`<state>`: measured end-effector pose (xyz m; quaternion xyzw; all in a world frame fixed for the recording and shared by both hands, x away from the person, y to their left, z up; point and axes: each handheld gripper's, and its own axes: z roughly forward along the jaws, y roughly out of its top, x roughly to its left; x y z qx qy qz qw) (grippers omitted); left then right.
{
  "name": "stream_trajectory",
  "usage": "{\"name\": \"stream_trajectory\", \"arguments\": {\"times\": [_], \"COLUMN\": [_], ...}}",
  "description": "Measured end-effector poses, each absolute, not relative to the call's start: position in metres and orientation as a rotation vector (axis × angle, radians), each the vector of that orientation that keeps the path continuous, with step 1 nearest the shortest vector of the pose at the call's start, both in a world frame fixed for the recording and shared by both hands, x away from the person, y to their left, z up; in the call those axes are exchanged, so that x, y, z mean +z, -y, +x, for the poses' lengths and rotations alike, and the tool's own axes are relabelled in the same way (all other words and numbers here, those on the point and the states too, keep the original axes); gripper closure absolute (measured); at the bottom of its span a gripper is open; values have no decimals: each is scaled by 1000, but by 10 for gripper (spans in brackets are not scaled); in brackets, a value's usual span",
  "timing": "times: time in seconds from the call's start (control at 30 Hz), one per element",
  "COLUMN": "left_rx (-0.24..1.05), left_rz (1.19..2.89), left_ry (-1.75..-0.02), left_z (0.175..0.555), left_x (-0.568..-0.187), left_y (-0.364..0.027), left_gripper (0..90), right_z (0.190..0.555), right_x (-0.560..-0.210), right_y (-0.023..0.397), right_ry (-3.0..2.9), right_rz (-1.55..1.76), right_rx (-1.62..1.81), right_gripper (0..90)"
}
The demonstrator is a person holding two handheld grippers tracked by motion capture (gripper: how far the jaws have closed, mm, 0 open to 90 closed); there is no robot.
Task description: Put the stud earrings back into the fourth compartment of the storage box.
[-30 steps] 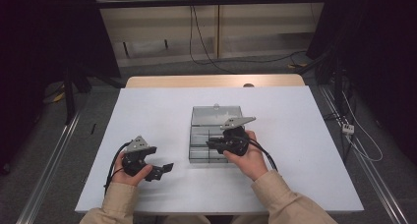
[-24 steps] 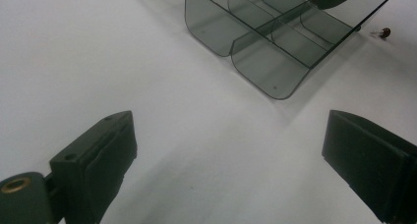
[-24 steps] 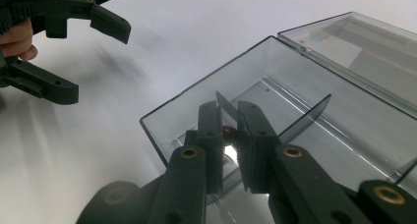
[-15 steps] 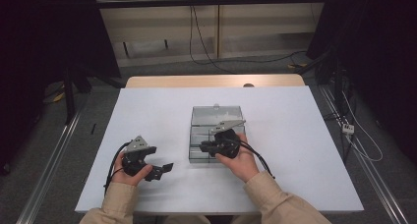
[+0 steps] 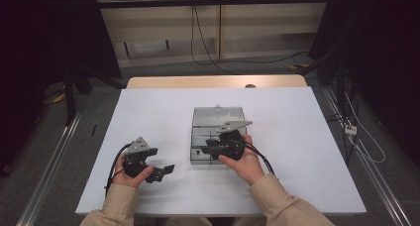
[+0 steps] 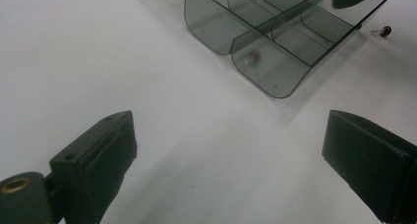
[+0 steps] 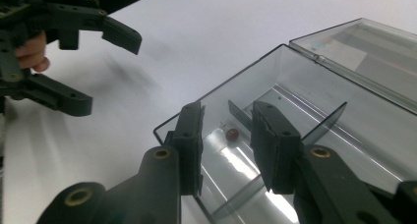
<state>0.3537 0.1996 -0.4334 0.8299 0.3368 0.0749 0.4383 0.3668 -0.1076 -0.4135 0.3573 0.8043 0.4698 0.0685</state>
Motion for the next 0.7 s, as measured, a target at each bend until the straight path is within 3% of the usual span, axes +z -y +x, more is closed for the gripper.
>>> {"name": "stream_trajectory", "arguments": {"times": [0.7], "left_rx": [193], "left_rz": [2069], "left_ry": [-843], "left_z": [353], "left_x": [-434], "left_y": [-198], "left_gripper": [60], "right_z": [333], "right_x": [-405], "right_y": [193], "right_ry": [-2281], "right_rz": [1147], "right_rx": [1392], "right_gripper": [316]}}
